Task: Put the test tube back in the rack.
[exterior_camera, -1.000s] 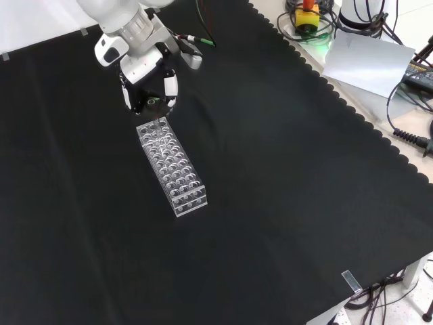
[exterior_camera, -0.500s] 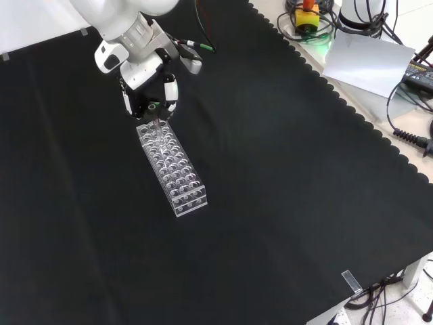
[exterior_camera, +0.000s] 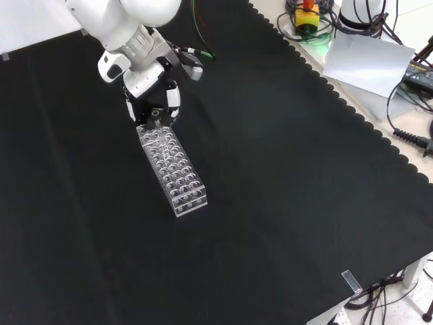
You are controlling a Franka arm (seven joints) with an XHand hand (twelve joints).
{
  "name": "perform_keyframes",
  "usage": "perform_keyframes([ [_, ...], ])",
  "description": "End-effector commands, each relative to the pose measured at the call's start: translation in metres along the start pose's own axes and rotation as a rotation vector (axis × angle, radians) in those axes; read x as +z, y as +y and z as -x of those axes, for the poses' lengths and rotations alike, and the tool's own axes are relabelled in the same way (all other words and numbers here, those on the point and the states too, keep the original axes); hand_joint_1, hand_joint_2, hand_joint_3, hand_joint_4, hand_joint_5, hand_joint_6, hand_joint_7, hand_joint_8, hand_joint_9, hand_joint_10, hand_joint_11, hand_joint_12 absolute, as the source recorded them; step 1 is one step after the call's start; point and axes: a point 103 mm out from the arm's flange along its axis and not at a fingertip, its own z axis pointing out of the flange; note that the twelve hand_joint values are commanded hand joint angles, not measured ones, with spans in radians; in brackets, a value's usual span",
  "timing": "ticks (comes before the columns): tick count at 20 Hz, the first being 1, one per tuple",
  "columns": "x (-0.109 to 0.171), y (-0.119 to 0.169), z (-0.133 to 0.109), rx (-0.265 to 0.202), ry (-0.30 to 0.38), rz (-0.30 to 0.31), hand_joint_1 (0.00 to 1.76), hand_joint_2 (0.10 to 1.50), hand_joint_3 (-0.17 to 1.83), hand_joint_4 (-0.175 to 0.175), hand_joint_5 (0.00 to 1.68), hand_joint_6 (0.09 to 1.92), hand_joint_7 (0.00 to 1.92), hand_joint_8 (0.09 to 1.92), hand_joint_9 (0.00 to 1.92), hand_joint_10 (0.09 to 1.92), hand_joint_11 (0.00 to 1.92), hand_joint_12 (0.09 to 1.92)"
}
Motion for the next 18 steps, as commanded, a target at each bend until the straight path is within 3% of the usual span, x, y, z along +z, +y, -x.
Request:
perform_keyframes([
  [1, 0.01, 0.004, 0.001, 0.002, 0.003, -0.018, 1.32, 0.6, 0.77, -0.175, 1.25, 0.73, 1.3, 0.73, 1.54, 0.67, 1.13, 0.96],
  [15, 0.031, 0.007, -0.001, -0.007, 0.009, -0.054, 1.32, 0.6, 0.77, -0.175, 1.25, 0.73, 1.3, 0.73, 1.54, 0.67, 1.13, 0.96],
  [18, 0.029, 0.008, 0.002, -0.007, 0.057, -0.081, 1.32, 0.6, 0.77, -0.175, 1.24, 0.73, 1.3, 0.74, 1.54, 0.67, 1.13, 0.98],
])
